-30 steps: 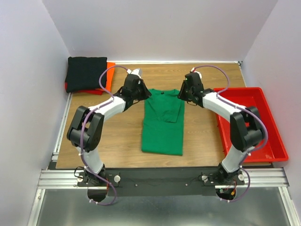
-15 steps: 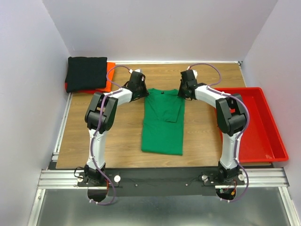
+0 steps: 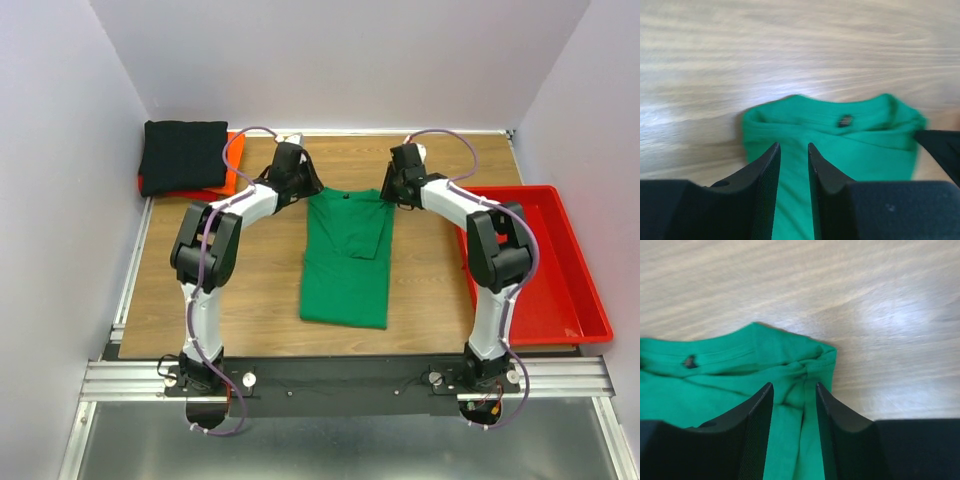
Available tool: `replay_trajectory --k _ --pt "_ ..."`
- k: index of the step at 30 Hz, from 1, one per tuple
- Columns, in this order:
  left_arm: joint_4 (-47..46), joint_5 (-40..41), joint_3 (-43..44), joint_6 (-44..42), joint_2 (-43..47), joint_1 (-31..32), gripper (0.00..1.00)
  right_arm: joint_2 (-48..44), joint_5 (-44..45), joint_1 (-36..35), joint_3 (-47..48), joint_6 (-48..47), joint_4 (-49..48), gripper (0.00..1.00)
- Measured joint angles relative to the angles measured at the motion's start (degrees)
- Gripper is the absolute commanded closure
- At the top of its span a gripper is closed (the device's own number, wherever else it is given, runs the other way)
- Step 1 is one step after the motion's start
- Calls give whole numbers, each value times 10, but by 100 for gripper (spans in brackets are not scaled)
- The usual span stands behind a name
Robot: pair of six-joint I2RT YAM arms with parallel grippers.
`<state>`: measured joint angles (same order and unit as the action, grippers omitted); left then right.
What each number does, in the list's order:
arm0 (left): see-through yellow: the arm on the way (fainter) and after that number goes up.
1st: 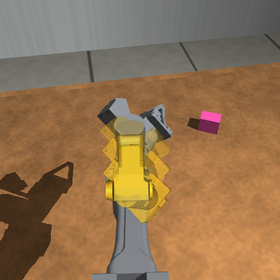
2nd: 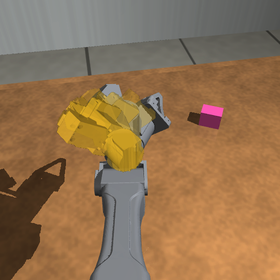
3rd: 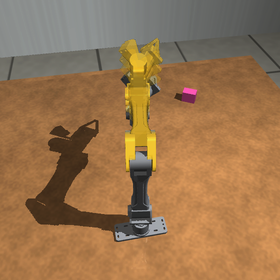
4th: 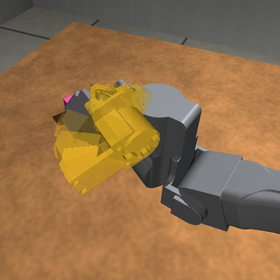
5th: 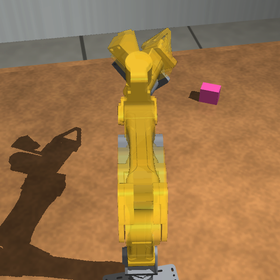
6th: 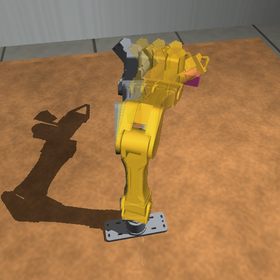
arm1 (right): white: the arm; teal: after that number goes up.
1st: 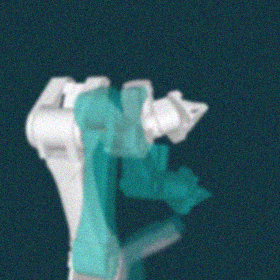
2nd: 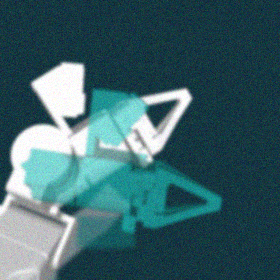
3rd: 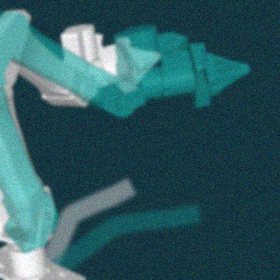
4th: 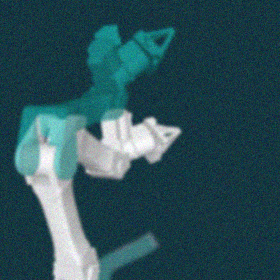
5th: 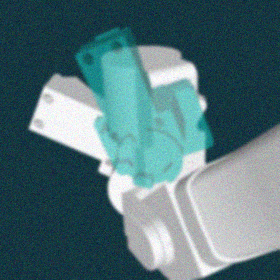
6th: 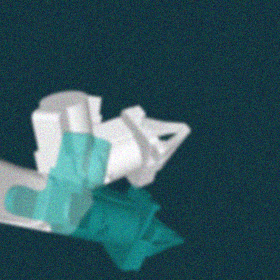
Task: Fold and stack the t-shirts
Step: Fold the tshirt
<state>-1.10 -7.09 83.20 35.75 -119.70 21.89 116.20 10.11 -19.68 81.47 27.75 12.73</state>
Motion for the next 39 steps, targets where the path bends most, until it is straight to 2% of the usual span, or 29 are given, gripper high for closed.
replay_trajectory --k 3,7,13,16,27,39 --pt "-7 0 -18 -5 47 23 64 -35 10 4 0 -4 3 57" --pt "-23 -1 -41 -9 97 88 68 -53 15 22 0 -6 3 62" --pt "-25 -2 -64 -11 96 186 71 -17 14 47 3 -6 7 64" --pt "-26 -2 -64 -11 81 214 72 12 10 47 14 -5 9 64" --pt "-4 9 -39 -20 -12 257 74 46 -10 47 29 14 11 66" --pt "10 36 -15 -21 -30 272 82 40 -23 47 27 38 11 66"
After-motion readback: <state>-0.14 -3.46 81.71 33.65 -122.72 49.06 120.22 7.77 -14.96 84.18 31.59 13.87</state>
